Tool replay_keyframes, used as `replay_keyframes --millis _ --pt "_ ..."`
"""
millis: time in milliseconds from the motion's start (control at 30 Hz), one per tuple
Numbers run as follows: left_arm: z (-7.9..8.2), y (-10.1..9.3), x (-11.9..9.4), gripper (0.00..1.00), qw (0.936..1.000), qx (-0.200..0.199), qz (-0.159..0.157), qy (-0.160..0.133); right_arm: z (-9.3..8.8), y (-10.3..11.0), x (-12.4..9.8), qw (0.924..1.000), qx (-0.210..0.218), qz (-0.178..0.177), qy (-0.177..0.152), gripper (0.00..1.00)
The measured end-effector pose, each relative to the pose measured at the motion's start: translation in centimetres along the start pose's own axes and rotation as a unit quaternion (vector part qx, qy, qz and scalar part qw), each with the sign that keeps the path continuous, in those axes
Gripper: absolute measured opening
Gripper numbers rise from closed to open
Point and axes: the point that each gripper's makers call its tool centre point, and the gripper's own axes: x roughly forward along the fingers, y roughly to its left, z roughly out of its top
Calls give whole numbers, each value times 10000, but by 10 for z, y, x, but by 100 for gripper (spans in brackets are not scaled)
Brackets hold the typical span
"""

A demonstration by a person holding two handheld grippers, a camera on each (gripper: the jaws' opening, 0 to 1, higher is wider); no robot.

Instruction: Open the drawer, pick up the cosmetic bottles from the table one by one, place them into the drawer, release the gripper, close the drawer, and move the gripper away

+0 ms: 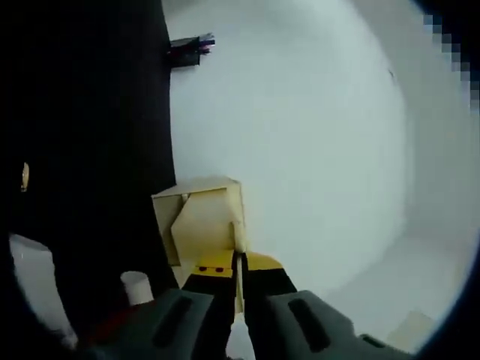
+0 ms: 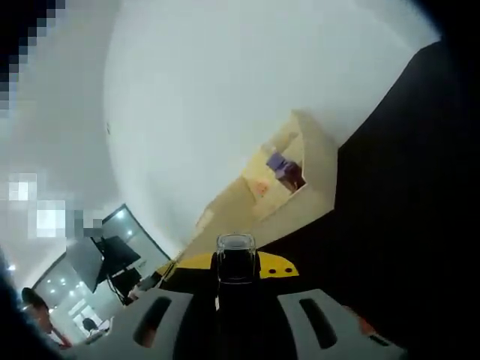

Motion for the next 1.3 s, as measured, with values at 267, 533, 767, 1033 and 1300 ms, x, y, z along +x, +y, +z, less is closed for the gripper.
replay_keyframes --millis 267,533,767,1033,1300 --pt "-1 0 -4 6 10000 -67 -37 -21 -1 1 -1 10000 -4 -8 -2 16" --pt "-11 -17 -12 4 9996 70 -279 44 -1 1 -2 10000 -21 -9 -9 16" --pt "-7 -2 -16 11 9989 -425 -147 -141 0 1 -1 10000 -19 -3 -9 16" --pt "-8 3 -4 17 9976 -590 -245 -269 0 1 0 10000 -15 1 2 16" --pt "-2 3 0 12 9946 -900 -356 -364 0 0 0 10000 -15 0 0 16"
